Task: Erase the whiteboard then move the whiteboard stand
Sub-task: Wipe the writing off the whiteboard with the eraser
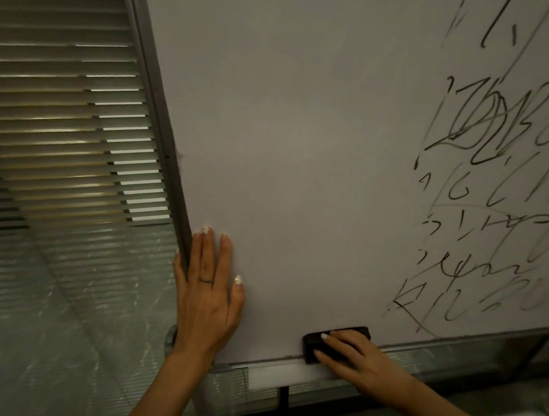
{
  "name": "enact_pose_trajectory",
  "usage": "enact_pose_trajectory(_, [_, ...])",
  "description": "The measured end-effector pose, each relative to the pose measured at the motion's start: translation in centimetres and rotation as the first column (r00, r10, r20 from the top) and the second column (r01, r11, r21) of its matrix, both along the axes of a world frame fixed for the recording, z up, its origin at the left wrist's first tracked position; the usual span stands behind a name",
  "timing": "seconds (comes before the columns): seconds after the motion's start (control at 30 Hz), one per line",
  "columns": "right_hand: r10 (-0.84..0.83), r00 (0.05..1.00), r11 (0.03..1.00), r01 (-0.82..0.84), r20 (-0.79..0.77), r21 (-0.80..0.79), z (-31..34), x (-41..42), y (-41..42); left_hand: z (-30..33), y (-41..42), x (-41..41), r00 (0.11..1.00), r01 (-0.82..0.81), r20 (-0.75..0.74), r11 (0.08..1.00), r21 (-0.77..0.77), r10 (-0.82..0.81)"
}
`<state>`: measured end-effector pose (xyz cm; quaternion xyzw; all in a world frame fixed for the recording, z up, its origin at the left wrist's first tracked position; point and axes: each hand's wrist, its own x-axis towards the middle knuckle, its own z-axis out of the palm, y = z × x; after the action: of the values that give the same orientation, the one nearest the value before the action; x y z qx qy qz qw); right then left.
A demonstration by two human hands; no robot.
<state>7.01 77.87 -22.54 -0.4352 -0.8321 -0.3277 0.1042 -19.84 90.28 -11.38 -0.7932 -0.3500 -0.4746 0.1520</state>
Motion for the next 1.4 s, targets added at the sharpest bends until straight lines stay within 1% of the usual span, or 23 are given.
enact_pose_trajectory(0.1, [0.056,0.998,0.998,-0.055,-0.031,0.011,0.2,-1.8,0.7,-0.1,-0.1,0.0,0.999,-0.029,0.017,1.000,-0.008,0.029])
enact_pose_trajectory(0.17, [0.097,0.995,0.994,-0.098,-0.019,-0.042,0.2,-3.8,1.6,0.0,-0.2,0.1,1.000,-0.028,0.006,1.000,-0.010,0.028])
enact_pose_trajectory(0.3, [0.093,0.995,0.986,-0.096,-0.031,-0.136,0.8,-5.9,2.1,0.1,-0.3,-0.1,1.000,-0.017,-0.008,0.999,-0.031,0.017])
enact_pose_trajectory(0.43, [0.097,0.995,0.982,-0.097,-0.013,-0.161,0.5,-3.5,1.4,0.1,-0.4,-0.2,1.000,0.017,-0.020,0.999,-0.028,-0.017])
enact_pose_trajectory(0.57, [0.019,0.999,0.985,-0.013,0.031,-0.171,0.7,0.5,-0.1,-0.2,0.0,0.2,1.000,0.013,0.000,1.000,-0.008,-0.013])
enact_pose_trajectory(0.6, [0.008,0.999,0.988,-0.002,0.044,-0.153,1.1,1.3,-0.4,-0.2,0.1,0.3,1.000,0.005,0.008,1.000,0.001,-0.005])
enact_pose_trajectory(0.7, [0.061,0.997,0.998,-0.061,0.049,-0.007,2.2,2.6,-0.2,-0.5,0.2,0.3,0.999,-0.034,0.011,0.999,0.039,0.033])
enact_pose_trajectory(0.77, [0.094,0.993,0.990,-0.101,0.072,0.097,3.6,3.0,0.5,-0.7,0.3,0.4,0.994,-0.105,0.010,0.990,0.089,0.105])
enact_pose_trajectory(0.87, [0.134,0.985,0.968,-0.154,0.111,0.197,6.5,3.3,1.5,-0.8,-0.1,1.3,0.980,-0.194,0.060,0.970,0.145,0.187])
enact_pose_trajectory(0.93, [0.135,0.983,0.956,-0.161,0.121,0.246,8.6,3.2,1.9,0.1,-0.3,2.2,0.977,-0.206,0.100,0.961,0.186,0.190])
enact_pose_trajectory(1.0, [0.134,0.989,0.946,-0.147,0.065,0.288,10.6,2.8,2.1,2.1,-0.2,2.7,0.979,-0.190,0.121,0.951,0.243,0.164])
enact_pose_trajectory(1.07, [0.159,0.987,0.930,-0.138,-0.034,0.341,13.3,2.8,2.1,5.3,0.2,3.8,0.983,-0.173,0.108,0.933,0.316,0.145])
enact_pose_trajectory(1.2, [0.232,0.952,0.853,-0.100,-0.200,0.513,21.0,3.4,1.9,13.7,0.1,6.5,0.995,-0.093,0.060,0.894,0.439,0.074])
enact_pose_trajectory(1.33, [0.294,0.923,0.764,-0.072,-0.247,0.642,29.2,5.4,1.1,22.7,-0.4,10.2,0.998,-0.046,0.054,0.841,0.539,0.020])
enact_pose_trajectory(1.4, [0.311,0.918,0.734,-0.067,-0.246,0.676,33.3,6.6,0.6,26.8,-0.8,11.8,0.998,-0.053,0.060,0.834,0.549,0.023])
